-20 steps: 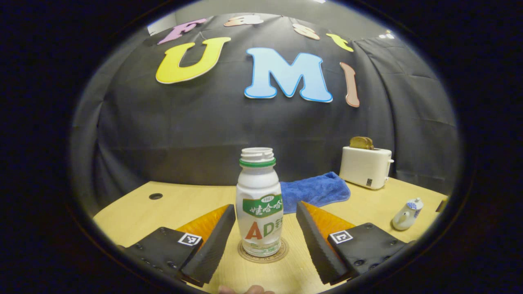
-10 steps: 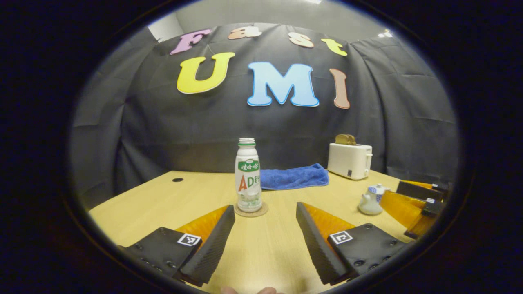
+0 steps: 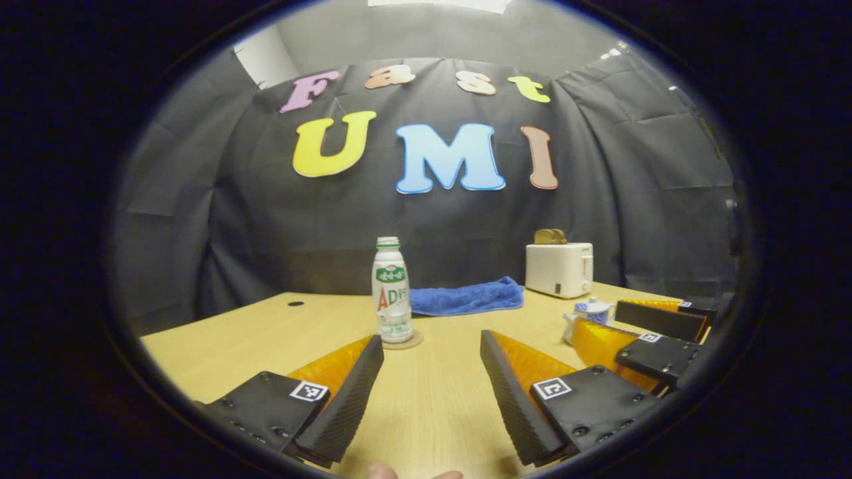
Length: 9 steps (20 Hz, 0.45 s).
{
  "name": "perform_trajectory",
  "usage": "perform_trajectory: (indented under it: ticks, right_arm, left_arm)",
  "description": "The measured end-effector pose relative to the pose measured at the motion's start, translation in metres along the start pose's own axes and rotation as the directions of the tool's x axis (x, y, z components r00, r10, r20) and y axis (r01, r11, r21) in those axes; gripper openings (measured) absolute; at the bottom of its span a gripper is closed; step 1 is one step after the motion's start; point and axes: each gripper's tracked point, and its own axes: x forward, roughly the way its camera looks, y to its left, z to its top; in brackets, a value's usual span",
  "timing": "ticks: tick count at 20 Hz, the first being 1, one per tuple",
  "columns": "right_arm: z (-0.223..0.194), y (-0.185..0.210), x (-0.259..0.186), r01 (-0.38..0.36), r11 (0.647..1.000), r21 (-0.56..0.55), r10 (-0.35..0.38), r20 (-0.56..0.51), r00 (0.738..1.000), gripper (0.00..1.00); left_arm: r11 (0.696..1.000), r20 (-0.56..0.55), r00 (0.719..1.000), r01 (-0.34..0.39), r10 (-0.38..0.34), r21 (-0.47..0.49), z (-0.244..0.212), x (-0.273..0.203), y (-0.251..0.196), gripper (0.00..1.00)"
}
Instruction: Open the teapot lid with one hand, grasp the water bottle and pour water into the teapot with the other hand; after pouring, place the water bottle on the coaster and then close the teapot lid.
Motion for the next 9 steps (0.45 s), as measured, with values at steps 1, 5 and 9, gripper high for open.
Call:
perform_trajectory:
  ticks: [1, 5, 9]
  right_arm:
    - [-0.0021, -0.0015, 0.0003, 0.003, 1.0, -0.003, -0.003, -0.006, 1.0, 0.78]
    - [0.0001, -0.0018, -0.0014, 0.012, 1.0, -0.006, -0.012, -0.002, 1.0, 0.79]
    - [0.0008, -0.0027, -0.0012, 0.013, 1.0, -0.004, -0.013, -0.002, 1.0, 0.79]
  left_arm:
    - [1.0, -0.006, 1.0, -0.001, 0.001, -0.004, -0.013, 0.0016, 0.0003, 1.0]
    - [0.998, -0.007, 0.998, -0.058, 0.058, -0.002, -0.0124, 0.0038, 0.009, 0.96]
    - [0.999, -0.009, 0.999, -0.053, 0.053, -0.003, -0.0128, 0.004, 0.0085, 0.96]
